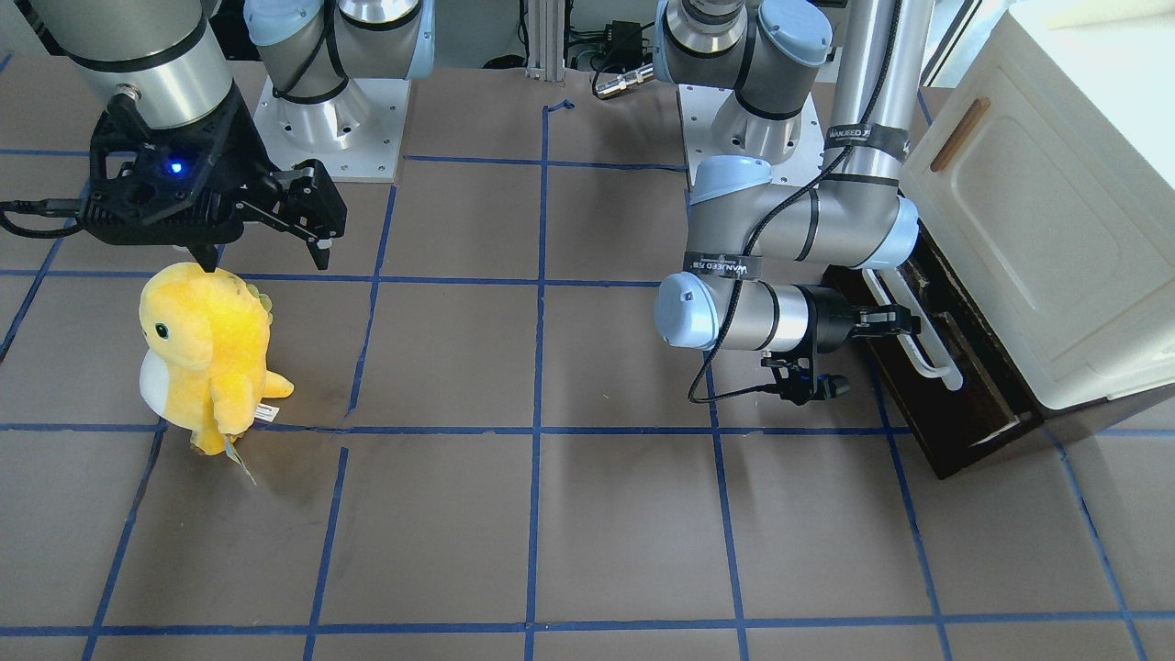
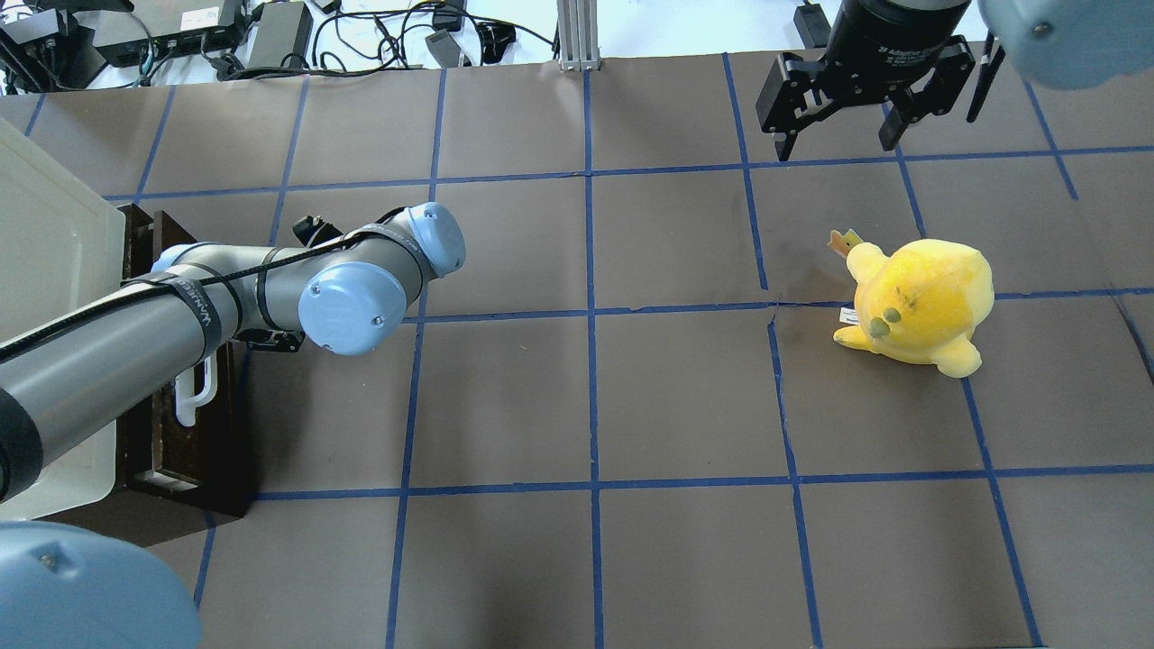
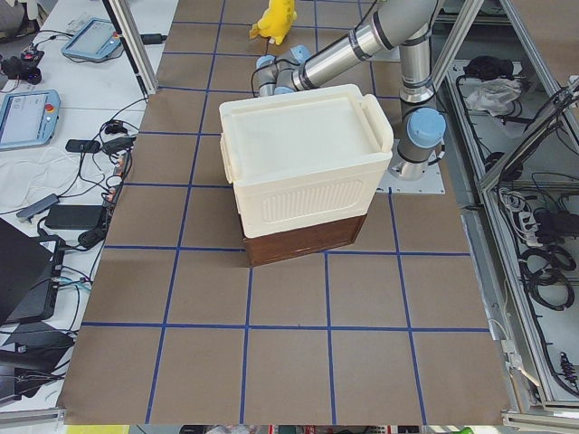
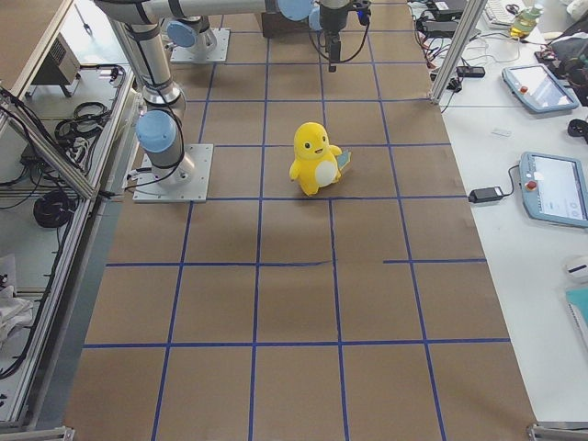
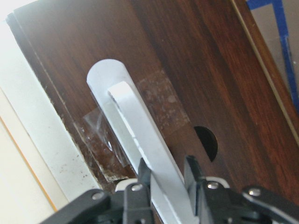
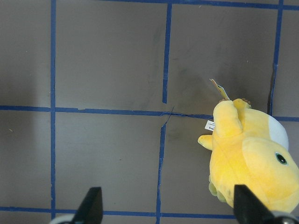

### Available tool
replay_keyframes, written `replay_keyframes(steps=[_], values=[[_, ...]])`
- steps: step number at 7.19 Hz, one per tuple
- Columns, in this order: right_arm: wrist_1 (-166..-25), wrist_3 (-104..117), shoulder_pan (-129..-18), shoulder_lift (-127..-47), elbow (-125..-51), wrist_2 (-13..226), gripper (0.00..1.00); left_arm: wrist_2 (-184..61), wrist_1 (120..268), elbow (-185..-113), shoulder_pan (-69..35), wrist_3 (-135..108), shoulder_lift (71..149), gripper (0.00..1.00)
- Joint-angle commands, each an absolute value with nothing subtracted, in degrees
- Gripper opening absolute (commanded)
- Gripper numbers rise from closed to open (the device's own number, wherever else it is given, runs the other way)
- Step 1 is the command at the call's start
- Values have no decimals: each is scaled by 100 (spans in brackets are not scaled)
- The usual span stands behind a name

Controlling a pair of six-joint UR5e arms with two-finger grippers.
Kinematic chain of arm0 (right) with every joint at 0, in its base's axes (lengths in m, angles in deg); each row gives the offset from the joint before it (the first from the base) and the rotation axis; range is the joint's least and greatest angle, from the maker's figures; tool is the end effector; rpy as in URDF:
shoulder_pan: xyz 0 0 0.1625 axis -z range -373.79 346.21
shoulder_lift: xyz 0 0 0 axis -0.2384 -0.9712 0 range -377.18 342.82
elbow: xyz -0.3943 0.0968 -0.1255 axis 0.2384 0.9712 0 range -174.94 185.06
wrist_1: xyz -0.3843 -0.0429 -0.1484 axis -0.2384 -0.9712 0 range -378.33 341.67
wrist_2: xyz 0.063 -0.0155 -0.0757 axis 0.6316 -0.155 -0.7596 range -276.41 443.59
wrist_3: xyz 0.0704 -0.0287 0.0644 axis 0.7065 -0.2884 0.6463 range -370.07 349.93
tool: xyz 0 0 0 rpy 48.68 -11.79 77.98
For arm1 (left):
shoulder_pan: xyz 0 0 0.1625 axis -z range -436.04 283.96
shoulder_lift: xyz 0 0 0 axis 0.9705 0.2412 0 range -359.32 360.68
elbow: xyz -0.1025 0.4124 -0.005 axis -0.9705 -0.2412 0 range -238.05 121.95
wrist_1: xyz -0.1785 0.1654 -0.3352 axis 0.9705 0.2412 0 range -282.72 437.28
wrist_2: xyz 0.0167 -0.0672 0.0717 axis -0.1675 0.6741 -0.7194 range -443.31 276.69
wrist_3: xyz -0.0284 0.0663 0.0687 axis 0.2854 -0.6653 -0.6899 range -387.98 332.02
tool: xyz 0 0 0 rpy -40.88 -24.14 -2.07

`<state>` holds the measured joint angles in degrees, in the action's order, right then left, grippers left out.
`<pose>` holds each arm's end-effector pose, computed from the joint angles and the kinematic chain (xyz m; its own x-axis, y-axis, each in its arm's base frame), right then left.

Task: Pull drawer sideways
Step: 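Pull the drawer outward from the cabinet with the left gripper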

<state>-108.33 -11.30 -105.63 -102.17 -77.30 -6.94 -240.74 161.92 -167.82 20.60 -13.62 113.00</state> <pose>0.1494 -0.5285 0.5089 -0.9985 -0.0530 0.0102 -0.0534 0.9975 -0.0457 -0.1000 -0.5012 0.2025 -0.3305 0.3770 -0.8652 0.0112 0.9183 0.3958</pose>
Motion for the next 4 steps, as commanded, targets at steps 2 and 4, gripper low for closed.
replay_keyframes(steps=[2, 4], values=[[-10833, -1130, -10564, -10217, -7730, -694, 100, -23689, 16200, -16625, 2467, -1365, 11274, 16], [-10833, -1130, -10564, -10217, -7730, -694, 100, -23545, 16262, -16545, 2555, -1357, 11326, 16]])
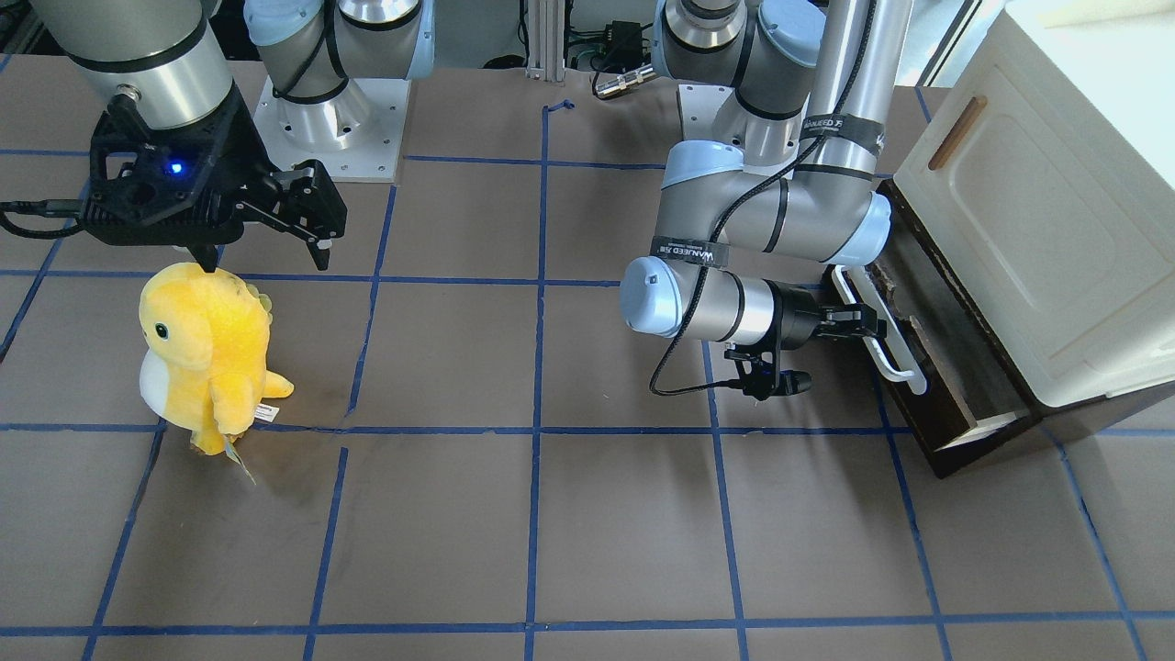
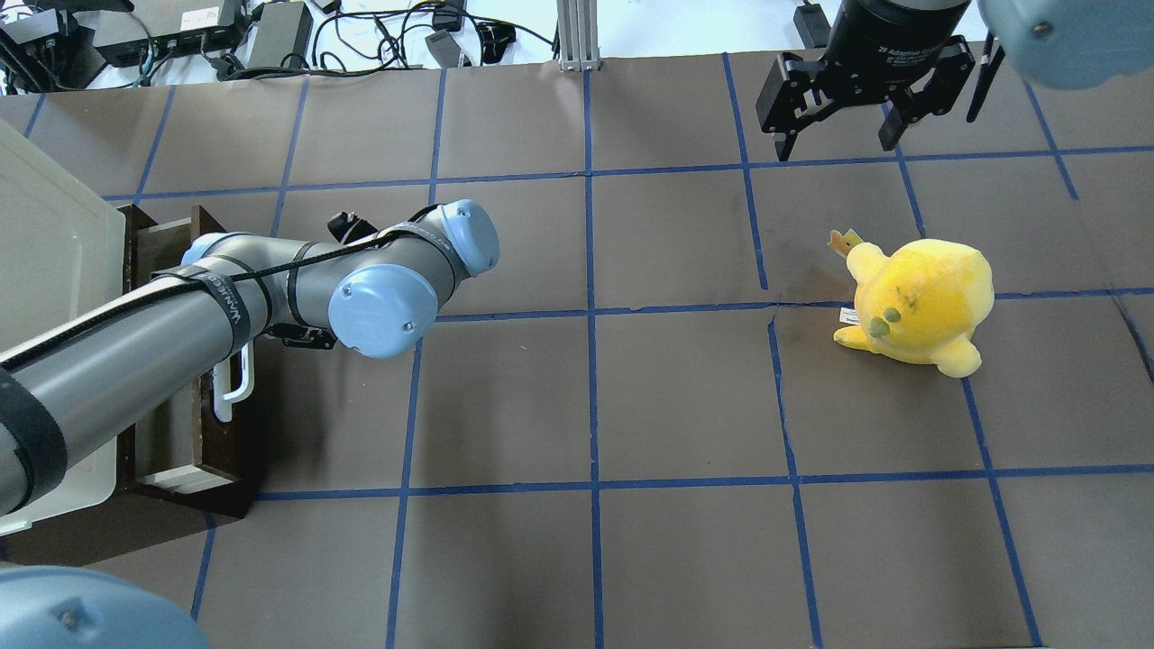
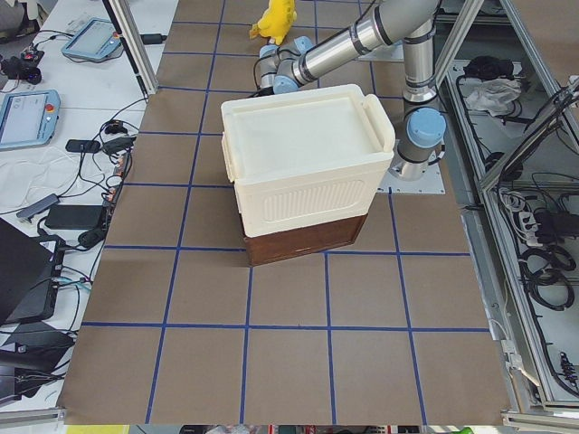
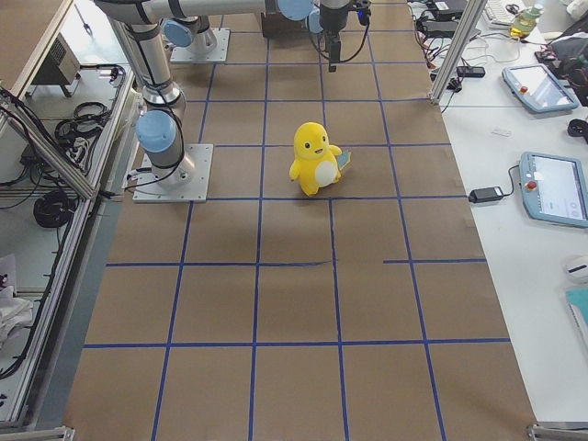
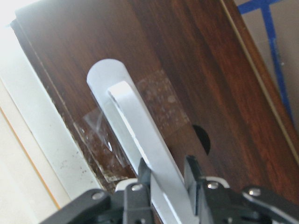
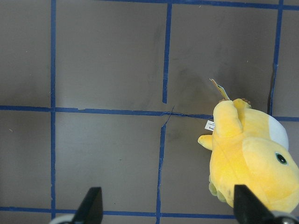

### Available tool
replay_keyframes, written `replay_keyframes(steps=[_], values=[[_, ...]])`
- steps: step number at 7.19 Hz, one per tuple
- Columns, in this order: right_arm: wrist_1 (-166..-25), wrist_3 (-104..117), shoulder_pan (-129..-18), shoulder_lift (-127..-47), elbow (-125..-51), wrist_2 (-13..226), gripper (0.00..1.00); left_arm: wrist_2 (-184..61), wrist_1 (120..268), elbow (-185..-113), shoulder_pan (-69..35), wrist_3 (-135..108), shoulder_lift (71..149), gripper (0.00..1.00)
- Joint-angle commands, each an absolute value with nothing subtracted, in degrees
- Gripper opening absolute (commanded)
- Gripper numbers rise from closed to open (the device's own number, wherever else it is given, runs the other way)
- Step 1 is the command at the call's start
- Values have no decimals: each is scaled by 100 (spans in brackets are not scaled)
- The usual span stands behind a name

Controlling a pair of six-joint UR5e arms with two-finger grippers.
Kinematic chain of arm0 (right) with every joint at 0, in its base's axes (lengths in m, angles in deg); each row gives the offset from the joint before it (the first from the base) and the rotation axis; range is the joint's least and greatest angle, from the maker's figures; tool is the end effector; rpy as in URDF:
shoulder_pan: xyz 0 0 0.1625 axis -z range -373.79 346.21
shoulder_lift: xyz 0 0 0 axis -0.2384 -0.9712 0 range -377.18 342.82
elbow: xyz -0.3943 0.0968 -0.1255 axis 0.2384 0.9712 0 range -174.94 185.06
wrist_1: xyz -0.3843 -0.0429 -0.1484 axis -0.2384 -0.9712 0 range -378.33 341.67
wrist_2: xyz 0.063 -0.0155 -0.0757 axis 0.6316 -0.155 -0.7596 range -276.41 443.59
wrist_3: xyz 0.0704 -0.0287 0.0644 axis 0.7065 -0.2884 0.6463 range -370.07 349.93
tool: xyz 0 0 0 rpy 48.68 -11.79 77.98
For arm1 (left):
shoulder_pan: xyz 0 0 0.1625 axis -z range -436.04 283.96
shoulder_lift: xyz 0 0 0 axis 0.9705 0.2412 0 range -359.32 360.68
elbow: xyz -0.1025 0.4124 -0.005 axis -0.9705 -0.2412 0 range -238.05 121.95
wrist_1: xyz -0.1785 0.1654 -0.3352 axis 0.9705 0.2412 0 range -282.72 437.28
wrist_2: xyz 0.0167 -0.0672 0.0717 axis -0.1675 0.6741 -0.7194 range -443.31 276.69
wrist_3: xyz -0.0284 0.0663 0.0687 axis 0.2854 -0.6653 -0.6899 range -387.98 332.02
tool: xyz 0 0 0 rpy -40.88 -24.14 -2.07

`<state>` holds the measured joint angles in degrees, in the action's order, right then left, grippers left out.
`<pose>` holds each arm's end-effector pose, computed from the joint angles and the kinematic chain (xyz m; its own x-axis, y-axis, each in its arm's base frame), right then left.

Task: Pull drawer sideways
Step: 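Pull the drawer outward from the cabinet with the left gripper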

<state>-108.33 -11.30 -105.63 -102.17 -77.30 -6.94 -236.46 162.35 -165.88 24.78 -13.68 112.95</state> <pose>0.1494 -0.5285 0.5089 -0.9985 -0.0530 0.0102 -0.0534 0.9975 -0.0457 -0.1407 -0.4990 0.2089 -0.3743 0.3731 -0.8489 0.0631 0.9236 0.3780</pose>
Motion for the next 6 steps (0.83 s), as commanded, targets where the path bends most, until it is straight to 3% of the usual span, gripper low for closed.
replay_keyframes(steps=[1, 6], values=[[-10833, -1130, -10564, -10217, -7730, -694, 100, -23449, 16253, -16536, 2617, -1357, 11327, 17], [-10833, -1130, -10564, -10217, -7730, -694, 100, -23431, 16262, -16527, 2679, -1357, 11274, 17]])
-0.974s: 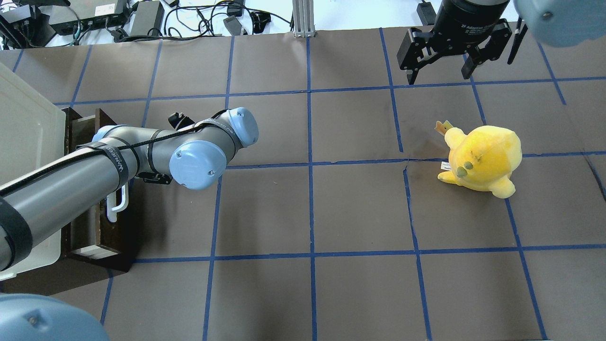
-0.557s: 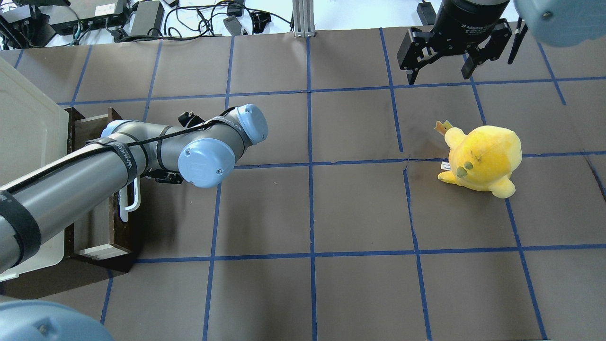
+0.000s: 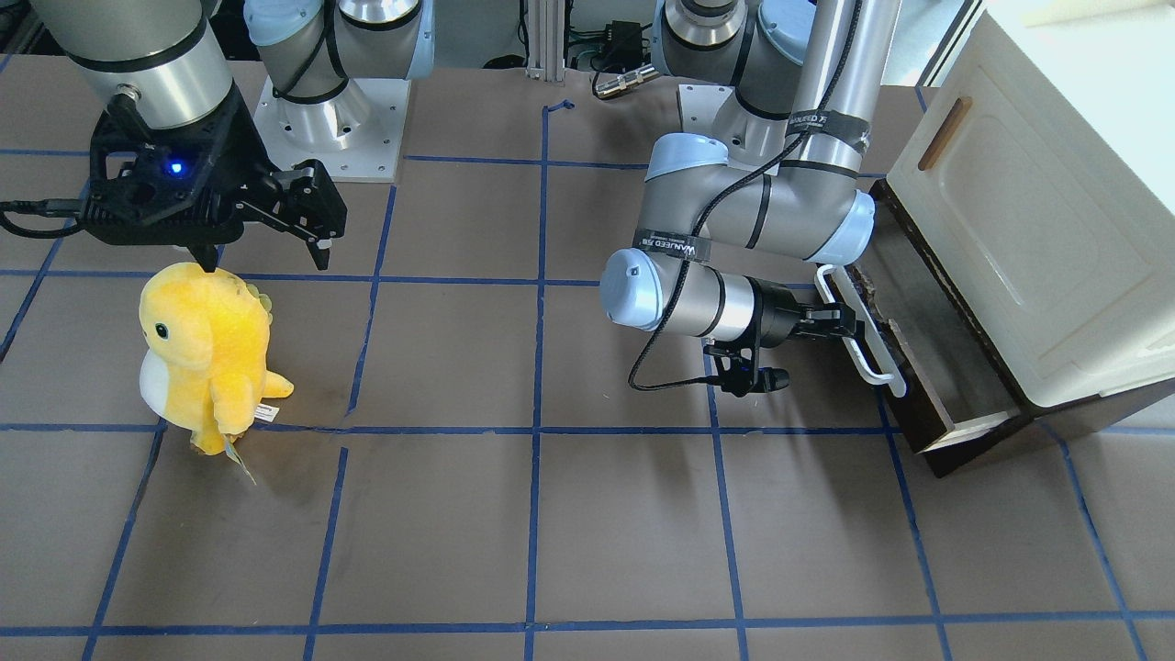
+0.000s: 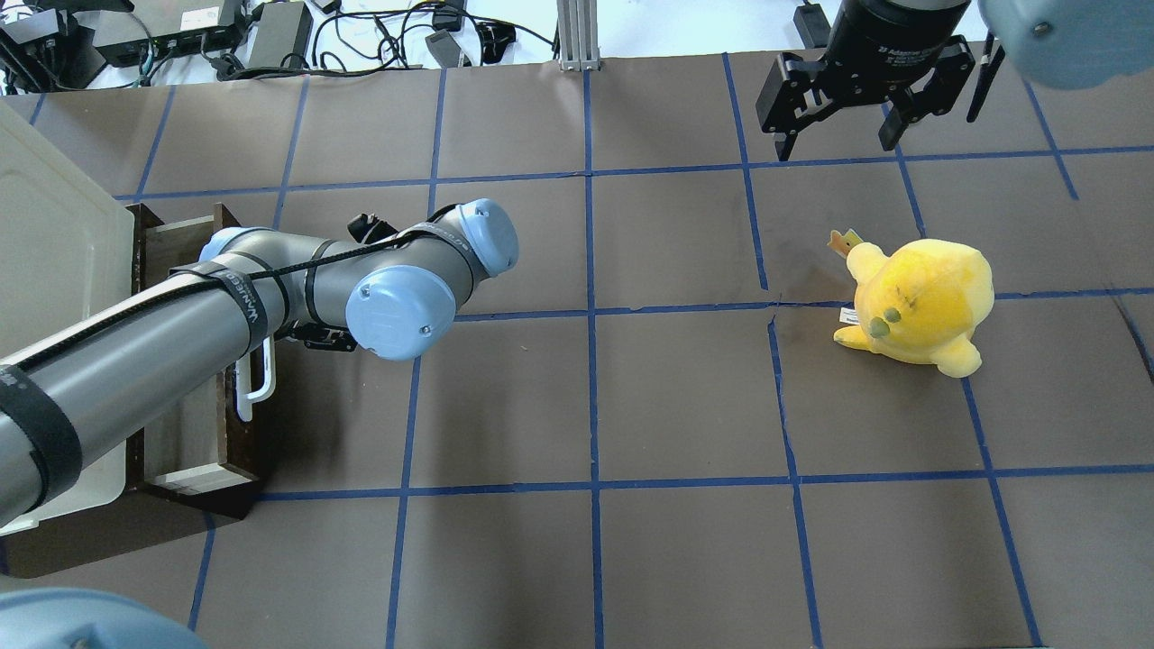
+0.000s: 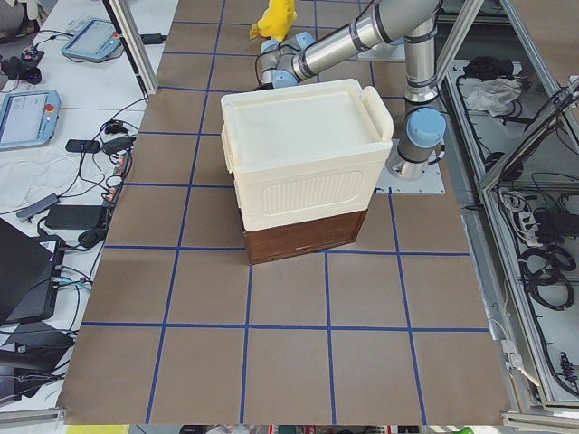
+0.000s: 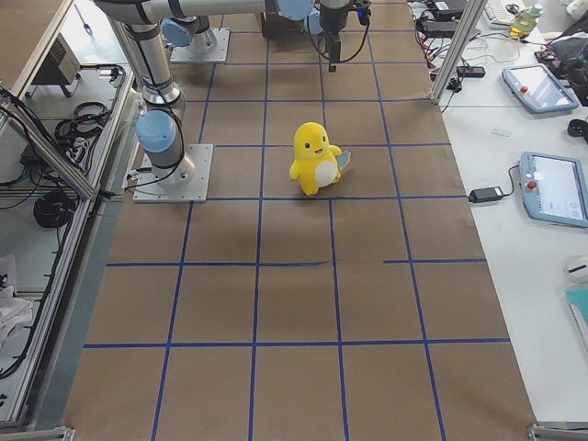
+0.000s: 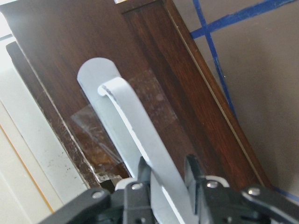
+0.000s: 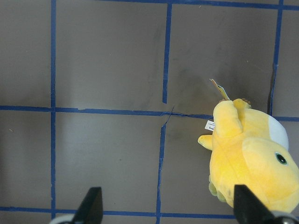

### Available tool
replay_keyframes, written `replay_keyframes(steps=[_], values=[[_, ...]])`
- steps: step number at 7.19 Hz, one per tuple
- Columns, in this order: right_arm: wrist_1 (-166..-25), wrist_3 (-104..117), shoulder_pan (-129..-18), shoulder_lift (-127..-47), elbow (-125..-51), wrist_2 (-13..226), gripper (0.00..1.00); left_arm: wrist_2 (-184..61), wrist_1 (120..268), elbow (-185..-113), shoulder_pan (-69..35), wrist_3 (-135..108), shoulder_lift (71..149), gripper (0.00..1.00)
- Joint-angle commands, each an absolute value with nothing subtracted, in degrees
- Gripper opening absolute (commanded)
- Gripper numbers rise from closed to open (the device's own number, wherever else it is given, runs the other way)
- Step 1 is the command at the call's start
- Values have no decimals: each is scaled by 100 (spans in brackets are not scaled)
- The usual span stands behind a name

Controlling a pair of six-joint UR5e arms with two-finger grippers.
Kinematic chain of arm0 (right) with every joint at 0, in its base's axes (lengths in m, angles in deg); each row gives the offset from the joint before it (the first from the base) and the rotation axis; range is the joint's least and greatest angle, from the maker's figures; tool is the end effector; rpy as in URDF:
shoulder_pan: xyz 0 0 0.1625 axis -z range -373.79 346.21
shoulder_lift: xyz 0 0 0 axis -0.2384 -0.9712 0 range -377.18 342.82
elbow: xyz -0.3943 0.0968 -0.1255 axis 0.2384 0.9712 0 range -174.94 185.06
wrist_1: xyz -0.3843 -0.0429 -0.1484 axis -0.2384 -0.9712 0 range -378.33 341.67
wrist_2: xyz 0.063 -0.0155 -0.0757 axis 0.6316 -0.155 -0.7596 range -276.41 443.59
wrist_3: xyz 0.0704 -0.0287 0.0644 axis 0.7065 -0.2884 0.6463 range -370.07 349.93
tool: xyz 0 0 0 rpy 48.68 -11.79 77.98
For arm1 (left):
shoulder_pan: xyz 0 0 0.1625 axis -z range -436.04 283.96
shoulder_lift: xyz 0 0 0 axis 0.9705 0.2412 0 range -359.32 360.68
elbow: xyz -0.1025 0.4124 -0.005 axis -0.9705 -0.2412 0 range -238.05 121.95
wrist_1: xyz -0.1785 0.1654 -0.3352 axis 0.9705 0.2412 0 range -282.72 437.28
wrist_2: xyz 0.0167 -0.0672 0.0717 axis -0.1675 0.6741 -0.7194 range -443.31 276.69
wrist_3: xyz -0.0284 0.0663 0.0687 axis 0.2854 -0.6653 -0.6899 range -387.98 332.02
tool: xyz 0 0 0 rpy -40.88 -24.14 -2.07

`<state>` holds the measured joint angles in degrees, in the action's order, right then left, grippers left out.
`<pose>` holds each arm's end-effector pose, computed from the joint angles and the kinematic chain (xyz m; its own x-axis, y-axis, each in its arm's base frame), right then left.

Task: Pull drawer sideways
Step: 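Pull the drawer outward from the cabinet with the left gripper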

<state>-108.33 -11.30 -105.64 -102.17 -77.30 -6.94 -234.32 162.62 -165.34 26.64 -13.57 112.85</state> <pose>0.1495 -0.5284 0.5089 -0.9985 -0.0532 0.0102 -0.0536 0.9975 -0.0457 -0.1587 -0.4947 0.2102 -0.3967 0.3755 -0.8376 0.0844 0.9236 0.3740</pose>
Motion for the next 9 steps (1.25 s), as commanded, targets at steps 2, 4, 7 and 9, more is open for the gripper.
replay_keyframes(steps=[2, 4, 7, 9], values=[[-10833, -1130, -10564, -10217, -7730, -694, 100, -23186, 16262, -16440, 2688, -1400, 11222, 17], [-10833, -1130, -10564, -10217, -7730, -694, 100, -23176, 16262, -16404, 2705, -1409, 11221, 17], [-10833, -1130, -10564, -10217, -7730, -694, 100, -23176, 16262, -16343, 2758, -1409, 11239, 19], [-10833, -1130, -10564, -10217, -7730, -694, 100, -23176, 16262, -16343, 2767, -1409, 11222, 91]])
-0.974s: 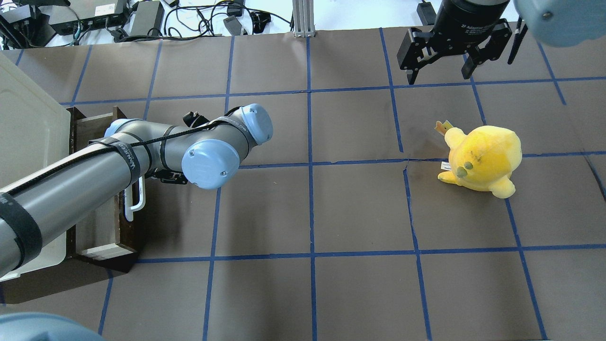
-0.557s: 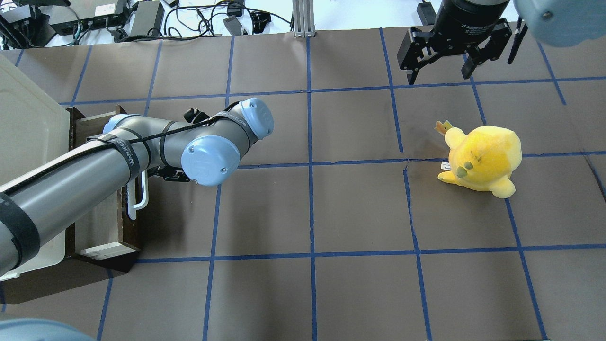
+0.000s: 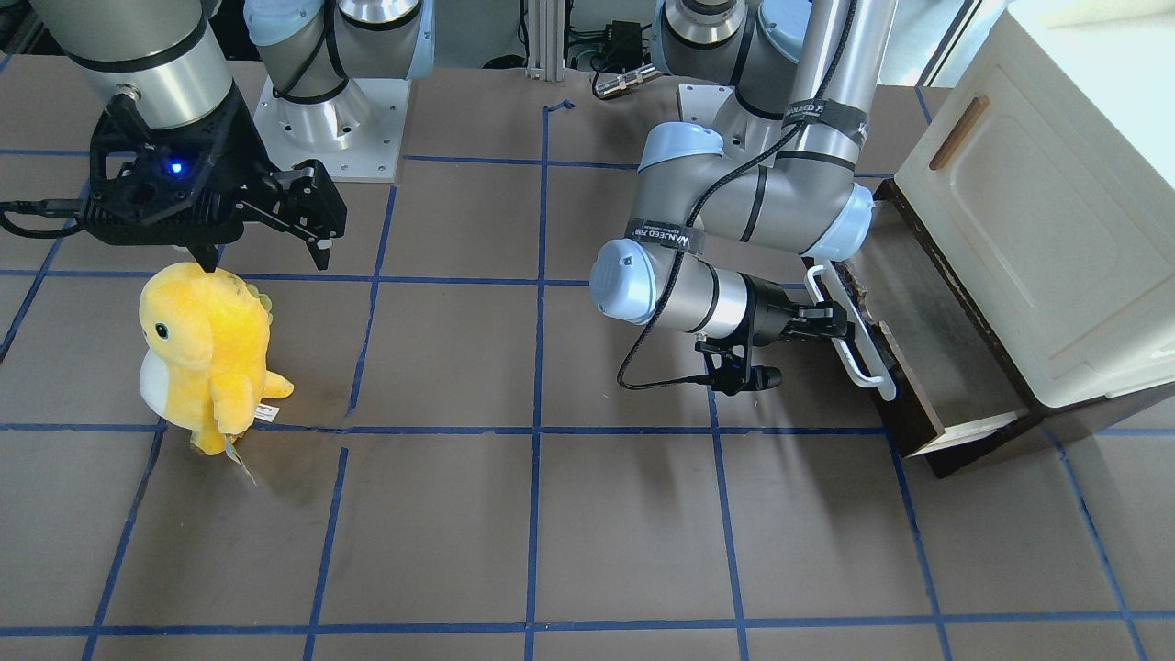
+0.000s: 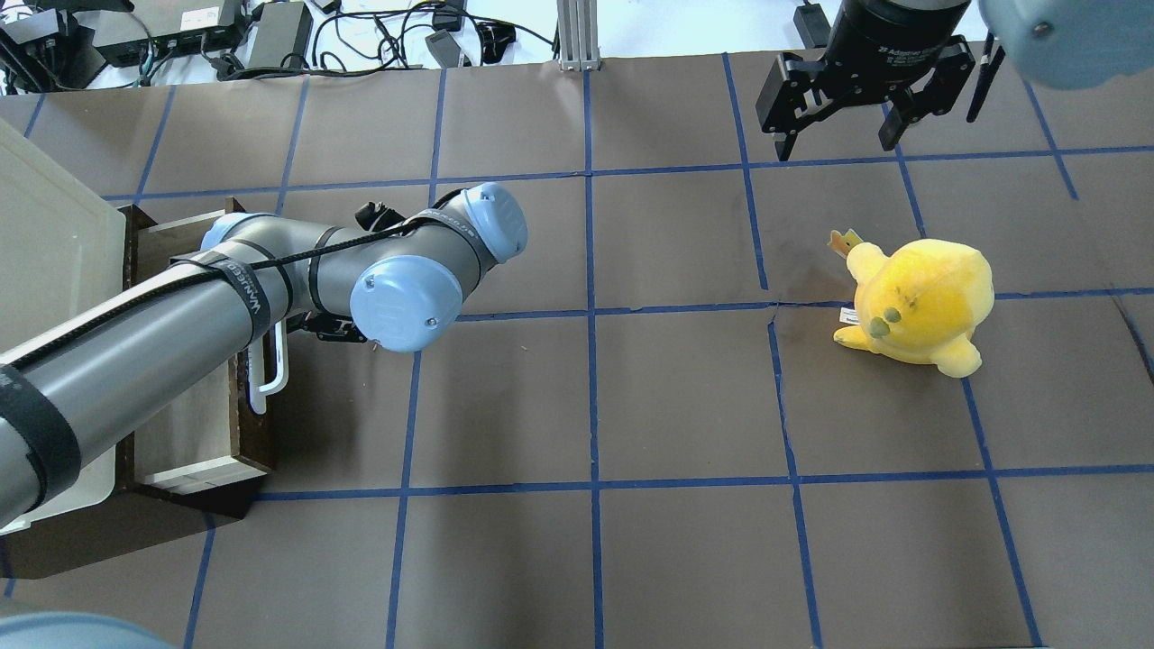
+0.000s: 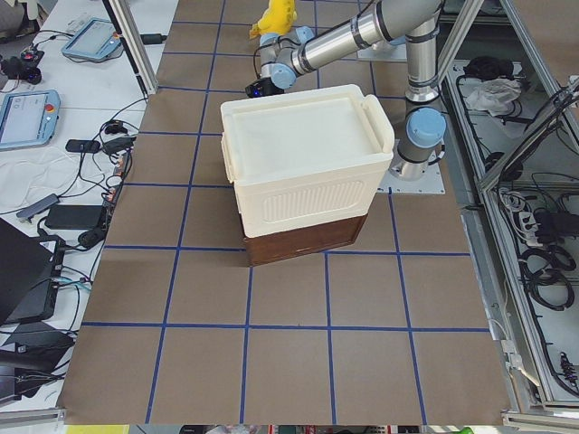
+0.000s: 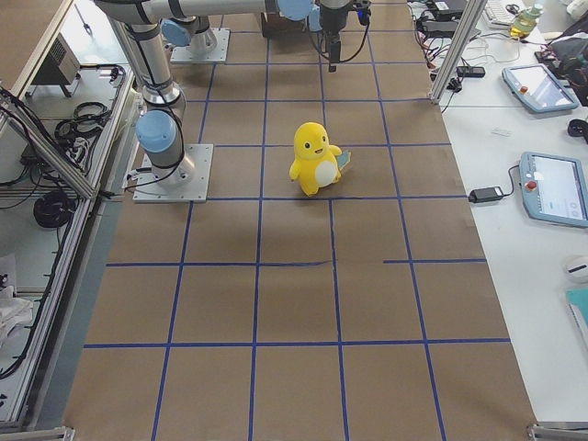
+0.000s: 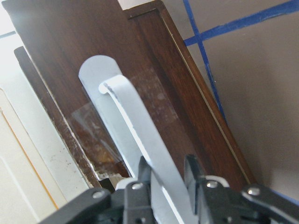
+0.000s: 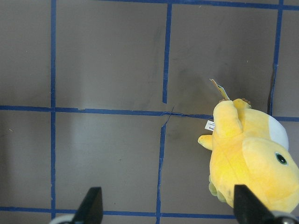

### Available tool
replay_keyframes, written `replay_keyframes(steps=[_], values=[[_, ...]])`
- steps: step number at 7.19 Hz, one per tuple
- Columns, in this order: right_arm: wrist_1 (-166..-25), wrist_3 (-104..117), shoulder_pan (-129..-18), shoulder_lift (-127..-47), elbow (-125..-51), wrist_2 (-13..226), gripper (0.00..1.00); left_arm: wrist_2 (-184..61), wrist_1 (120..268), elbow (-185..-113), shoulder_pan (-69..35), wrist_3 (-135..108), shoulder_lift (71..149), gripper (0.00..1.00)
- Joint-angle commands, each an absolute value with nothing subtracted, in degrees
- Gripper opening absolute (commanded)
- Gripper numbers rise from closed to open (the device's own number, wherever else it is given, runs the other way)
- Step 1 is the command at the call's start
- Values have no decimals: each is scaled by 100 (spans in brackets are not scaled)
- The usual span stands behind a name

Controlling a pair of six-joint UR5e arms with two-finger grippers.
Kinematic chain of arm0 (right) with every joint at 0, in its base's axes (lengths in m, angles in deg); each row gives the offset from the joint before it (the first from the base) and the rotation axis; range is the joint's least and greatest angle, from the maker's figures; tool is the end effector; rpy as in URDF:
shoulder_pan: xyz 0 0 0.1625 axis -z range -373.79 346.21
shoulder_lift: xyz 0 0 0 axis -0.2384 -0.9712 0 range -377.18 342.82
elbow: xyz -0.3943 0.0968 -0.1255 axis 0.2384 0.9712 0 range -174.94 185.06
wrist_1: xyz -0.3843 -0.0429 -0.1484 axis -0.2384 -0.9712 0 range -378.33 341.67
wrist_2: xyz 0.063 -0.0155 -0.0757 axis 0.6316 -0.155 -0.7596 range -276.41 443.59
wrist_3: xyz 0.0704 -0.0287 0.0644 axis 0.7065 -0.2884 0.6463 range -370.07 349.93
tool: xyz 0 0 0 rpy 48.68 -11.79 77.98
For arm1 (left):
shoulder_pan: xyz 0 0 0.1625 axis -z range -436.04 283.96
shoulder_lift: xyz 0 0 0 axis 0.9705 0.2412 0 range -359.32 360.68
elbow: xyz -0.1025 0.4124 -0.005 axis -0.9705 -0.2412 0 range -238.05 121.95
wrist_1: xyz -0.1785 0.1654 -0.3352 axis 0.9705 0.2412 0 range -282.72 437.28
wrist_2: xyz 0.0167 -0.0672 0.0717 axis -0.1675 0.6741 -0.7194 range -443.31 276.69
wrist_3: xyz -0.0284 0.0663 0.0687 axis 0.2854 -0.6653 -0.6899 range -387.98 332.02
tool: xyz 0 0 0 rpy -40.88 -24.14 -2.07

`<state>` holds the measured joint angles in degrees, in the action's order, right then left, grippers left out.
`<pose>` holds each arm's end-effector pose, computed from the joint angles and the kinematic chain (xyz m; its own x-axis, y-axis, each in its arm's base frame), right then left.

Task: Pull drawer sideways
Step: 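Pull the drawer outward from the cabinet with the left gripper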

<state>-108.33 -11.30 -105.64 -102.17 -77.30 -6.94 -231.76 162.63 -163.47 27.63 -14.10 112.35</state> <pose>0.1495 -0.5284 0.5089 -0.9985 -0.0532 0.0102 -0.0536 0.9975 -0.0457 -0.1714 -0.4995 0.2234 -0.4366 0.3546 -0.8268 0.0978 0.9323 0.3482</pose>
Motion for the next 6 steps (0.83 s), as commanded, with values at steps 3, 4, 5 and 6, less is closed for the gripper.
replay_keyframes(steps=[3, 4, 5, 6], values=[[-10833, -1130, -10564, -10217, -7730, -694, 100, -23176, 16262, -16360, 2767, -1409, 11213, 100], [-10833, -1130, -10564, -10217, -7730, -694, 100, -23167, 16253, -16343, 2767, -1409, 11204, 100], [-10833, -1130, -10564, -10217, -7730, -694, 100, -22880, 16201, -16229, 2828, -1418, 11152, 100], [-10833, -1130, -10564, -10217, -7730, -694, 100, -22068, 16218, -15872, 2924, -1470, 11090, 100]])
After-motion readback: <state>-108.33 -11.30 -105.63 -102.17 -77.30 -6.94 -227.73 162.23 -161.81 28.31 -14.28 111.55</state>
